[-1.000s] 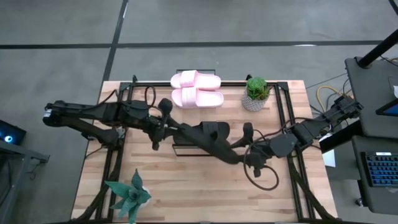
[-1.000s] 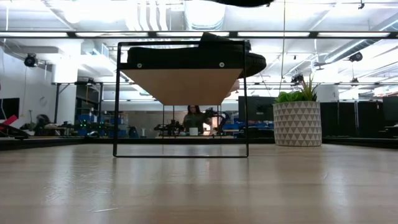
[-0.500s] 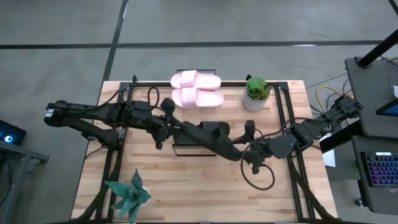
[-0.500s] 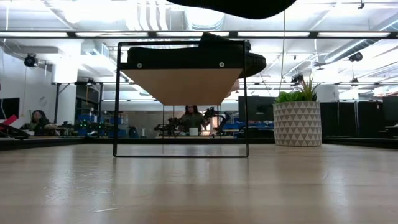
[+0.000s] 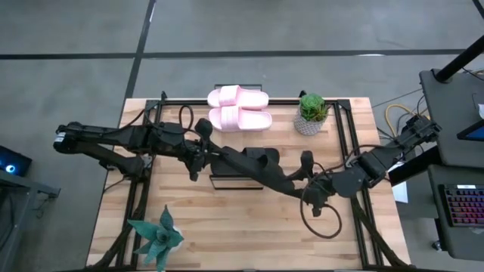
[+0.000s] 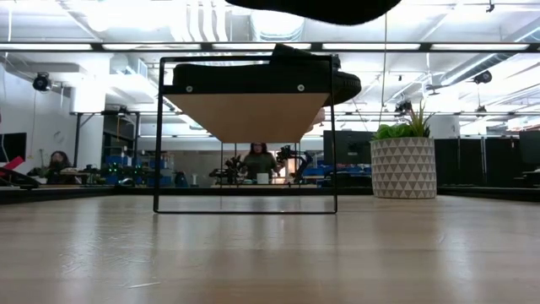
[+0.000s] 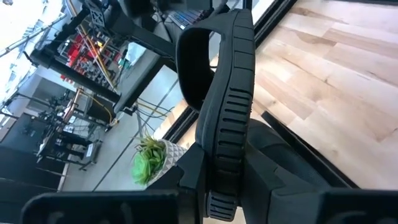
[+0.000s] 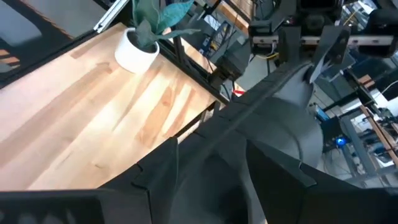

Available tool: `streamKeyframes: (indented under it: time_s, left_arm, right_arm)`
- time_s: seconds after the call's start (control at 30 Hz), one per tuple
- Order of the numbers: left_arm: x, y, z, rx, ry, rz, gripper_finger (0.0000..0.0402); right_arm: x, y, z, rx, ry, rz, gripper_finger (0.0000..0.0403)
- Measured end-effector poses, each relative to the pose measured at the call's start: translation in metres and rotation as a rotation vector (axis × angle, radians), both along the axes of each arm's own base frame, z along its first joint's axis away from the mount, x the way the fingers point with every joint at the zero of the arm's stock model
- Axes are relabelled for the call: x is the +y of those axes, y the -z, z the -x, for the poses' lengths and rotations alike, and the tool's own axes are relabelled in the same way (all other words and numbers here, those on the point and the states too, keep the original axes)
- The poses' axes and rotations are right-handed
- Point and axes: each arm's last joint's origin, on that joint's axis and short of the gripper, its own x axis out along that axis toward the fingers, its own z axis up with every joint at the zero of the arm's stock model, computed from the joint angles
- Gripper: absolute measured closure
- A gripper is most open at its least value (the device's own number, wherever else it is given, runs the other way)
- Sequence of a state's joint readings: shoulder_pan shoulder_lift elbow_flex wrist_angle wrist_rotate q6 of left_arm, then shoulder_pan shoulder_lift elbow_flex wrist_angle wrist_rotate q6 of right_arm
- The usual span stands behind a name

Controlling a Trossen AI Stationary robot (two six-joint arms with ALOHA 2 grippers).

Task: Pick and place slides into the shelf
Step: Put the black slide on the shelf

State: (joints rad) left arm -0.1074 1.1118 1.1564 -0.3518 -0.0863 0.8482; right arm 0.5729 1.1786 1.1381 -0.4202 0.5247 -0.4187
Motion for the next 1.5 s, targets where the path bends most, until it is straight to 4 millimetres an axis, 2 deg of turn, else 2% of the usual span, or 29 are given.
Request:
streamKeyframes:
  time_s: [0.53, 0.77, 0.93, 1.27, 1.37, 1.5]
  left_arm:
    - [-0.002, -0.001, 0.000, -0.008, 0.052, 0.012, 0.0359]
    - [-0.003, -0.006, -0.002, -0.065, 0.109, 0.005, 0.0359]
    - [-0.004, -0.003, -0.007, -0.060, 0.113, -0.016, 0.0359]
    - [-0.006, 0.007, -0.030, -0.068, 0.129, -0.070, 0.0359]
    - [-0.006, 0.007, -0.030, -0.068, 0.128, -0.071, 0.0359]
    - [-0.006, 0.008, -0.029, -0.056, 0.124, -0.065, 0.0359]
  right_arm:
    - [-0.005, -0.003, 0.006, -0.001, 0.026, 0.014, 0.0223]
    - [-0.005, -0.003, 0.006, -0.004, 0.026, 0.012, 0.0223]
    - [-0.005, -0.004, 0.005, -0.014, 0.026, 0.006, 0.0223]
    - [-0.005, -0.004, 0.005, -0.013, 0.023, 0.012, 0.0224]
    - [-0.005, -0.002, 0.004, -0.002, 0.005, 0.074, 0.0241]
    - [-0.002, 0.010, 0.000, 0.036, -0.019, 0.212, 0.0307]
